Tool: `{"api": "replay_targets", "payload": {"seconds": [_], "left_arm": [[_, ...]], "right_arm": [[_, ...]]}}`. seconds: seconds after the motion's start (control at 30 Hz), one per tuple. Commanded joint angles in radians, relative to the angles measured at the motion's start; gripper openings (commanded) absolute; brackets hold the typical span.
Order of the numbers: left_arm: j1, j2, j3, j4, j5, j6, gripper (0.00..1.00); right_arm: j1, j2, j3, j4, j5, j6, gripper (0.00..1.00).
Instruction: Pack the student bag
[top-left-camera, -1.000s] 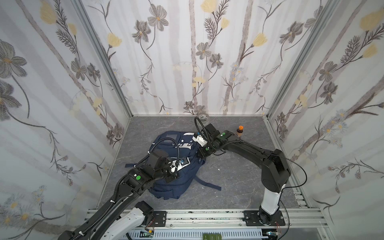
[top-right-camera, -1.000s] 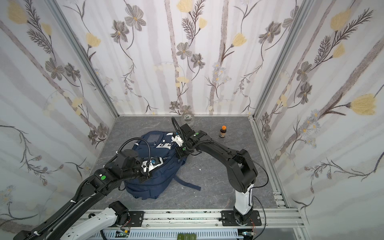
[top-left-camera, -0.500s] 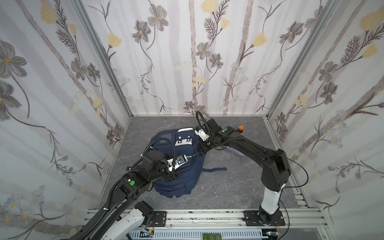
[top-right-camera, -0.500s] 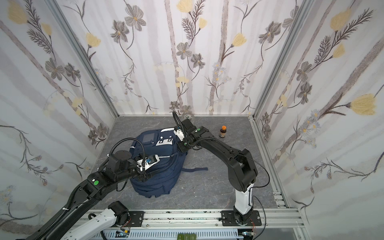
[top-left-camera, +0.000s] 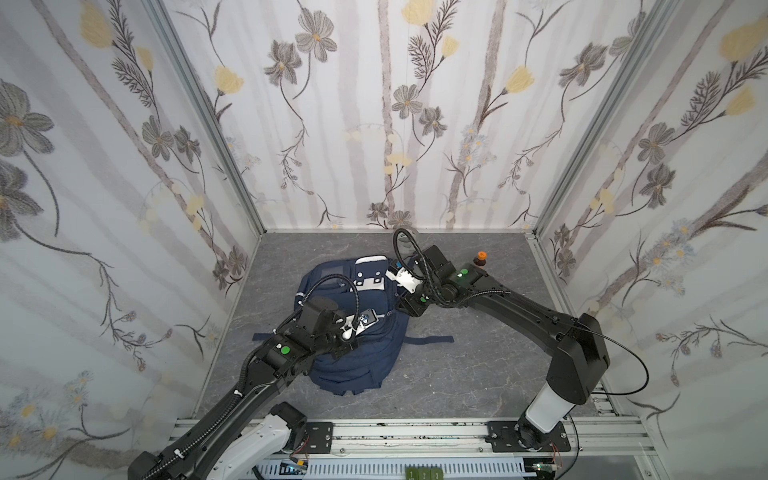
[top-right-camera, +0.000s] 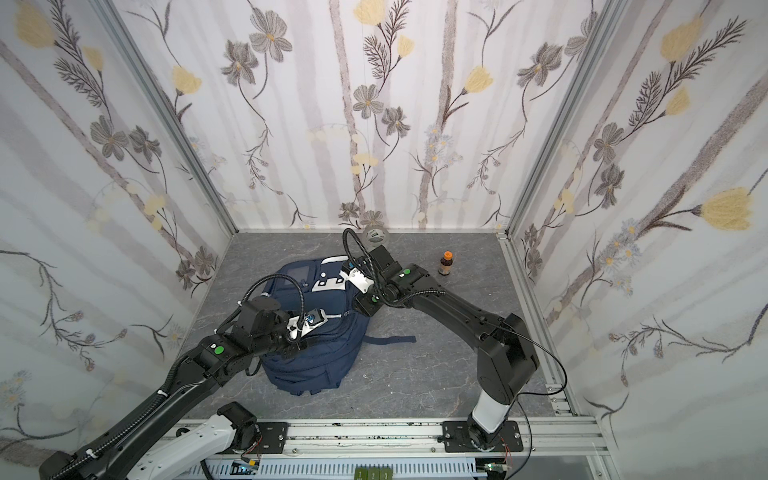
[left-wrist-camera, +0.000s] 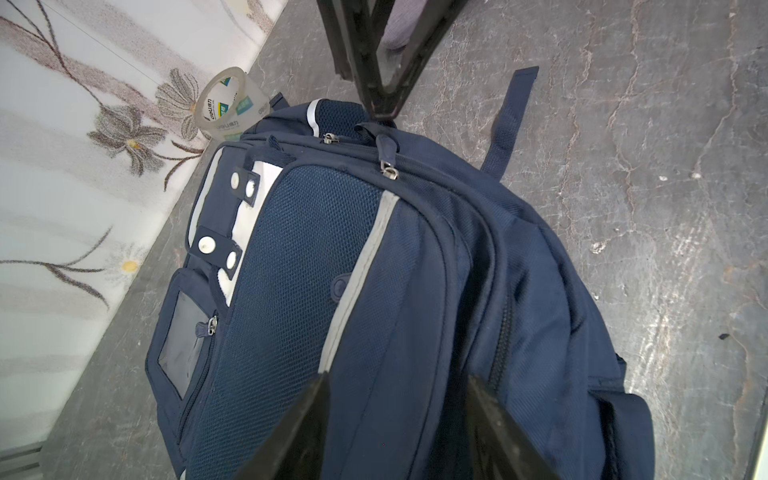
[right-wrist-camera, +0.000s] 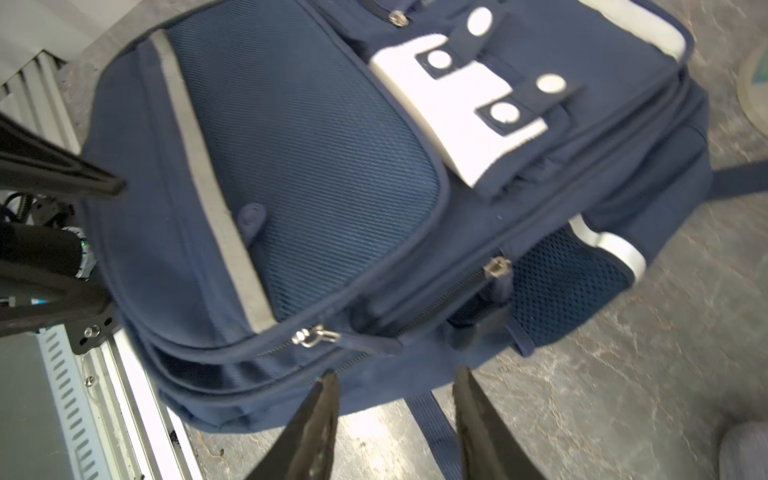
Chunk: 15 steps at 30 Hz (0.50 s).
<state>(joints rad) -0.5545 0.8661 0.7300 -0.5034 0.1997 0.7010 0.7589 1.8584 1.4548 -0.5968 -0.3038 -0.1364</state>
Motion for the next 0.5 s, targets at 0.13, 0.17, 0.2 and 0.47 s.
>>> {"api": "replay_targets", "payload": {"seconds": [0.13,0.17,0.2,0.47], "left_arm": [[0.039,-0.002,0.0,0.038,0.014,-0.004,0.56],[0.043,-0.012,0.007,0.022,0.033,0.0,0.59],[0.05,-0.028,0.017,0.009,0.061,0.001,0.62],[0.11,-0.062,0.044,-0.083,0.164,0.001,0.81]], "right_arm": [[0.014,0.052,0.005,0.083,-0.112,-0.131,0.49],[0.015,0.054,0.003,0.08,-0.122,-0.143,0.49],[0.016,0.056,0.0,0.076,-0.135,-0.165,0.49],[0.016,0.044,-0.051,0.073,-0.196,-0.298,0.49]]}}
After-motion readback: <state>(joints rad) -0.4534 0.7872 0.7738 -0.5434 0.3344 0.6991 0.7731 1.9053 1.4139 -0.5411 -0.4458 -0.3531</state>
